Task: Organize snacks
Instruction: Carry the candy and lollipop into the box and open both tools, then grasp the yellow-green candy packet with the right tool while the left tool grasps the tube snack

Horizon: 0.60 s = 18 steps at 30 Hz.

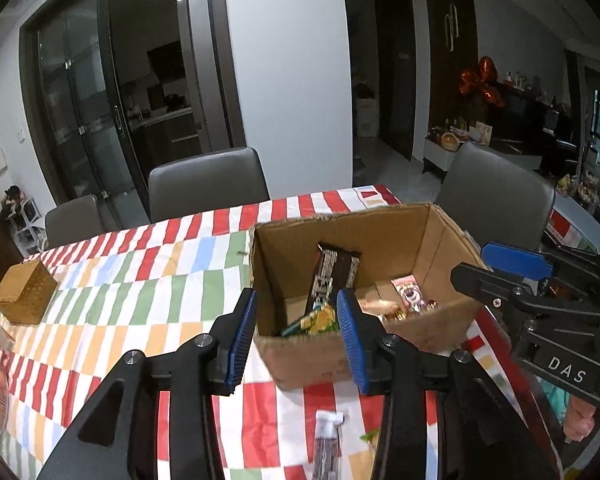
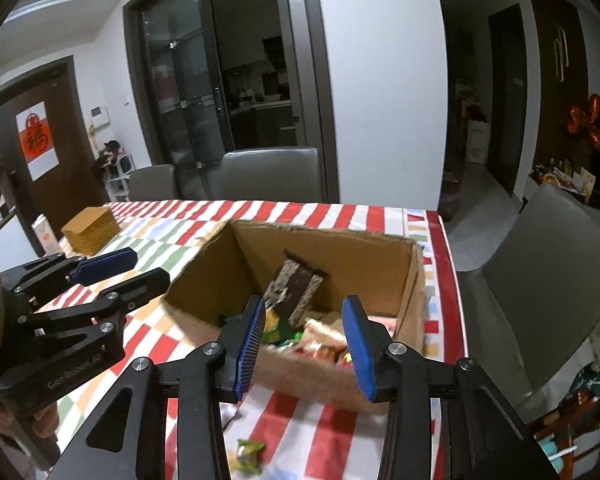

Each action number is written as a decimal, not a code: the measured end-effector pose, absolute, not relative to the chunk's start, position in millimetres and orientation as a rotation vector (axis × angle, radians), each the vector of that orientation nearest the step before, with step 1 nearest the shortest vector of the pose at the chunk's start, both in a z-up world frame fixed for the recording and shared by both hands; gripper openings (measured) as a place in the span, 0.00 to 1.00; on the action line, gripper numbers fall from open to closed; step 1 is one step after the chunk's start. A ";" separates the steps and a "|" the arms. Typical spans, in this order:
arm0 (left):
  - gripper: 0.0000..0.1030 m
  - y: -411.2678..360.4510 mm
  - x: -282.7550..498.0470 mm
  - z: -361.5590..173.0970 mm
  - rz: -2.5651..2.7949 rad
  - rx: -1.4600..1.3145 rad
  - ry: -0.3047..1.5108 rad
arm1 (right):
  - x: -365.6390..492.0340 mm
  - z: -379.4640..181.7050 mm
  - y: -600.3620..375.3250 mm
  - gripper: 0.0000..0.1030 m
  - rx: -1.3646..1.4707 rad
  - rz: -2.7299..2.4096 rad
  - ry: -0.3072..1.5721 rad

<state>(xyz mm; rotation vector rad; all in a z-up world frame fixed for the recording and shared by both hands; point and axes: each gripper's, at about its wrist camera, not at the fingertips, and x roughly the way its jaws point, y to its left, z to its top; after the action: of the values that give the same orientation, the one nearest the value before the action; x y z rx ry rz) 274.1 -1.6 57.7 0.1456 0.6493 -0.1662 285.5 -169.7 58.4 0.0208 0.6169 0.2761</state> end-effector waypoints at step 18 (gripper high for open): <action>0.41 13.4 214.5 5.6 -0.198 0.142 0.743 | 235.5 12.7 -142.8 0.40 0.031 0.363 0.704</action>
<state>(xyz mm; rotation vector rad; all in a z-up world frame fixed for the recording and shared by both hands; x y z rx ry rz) 214.5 13.4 5.6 0.1423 0.7429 -0.1981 235.5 -142.8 12.7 0.0306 0.7039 0.3629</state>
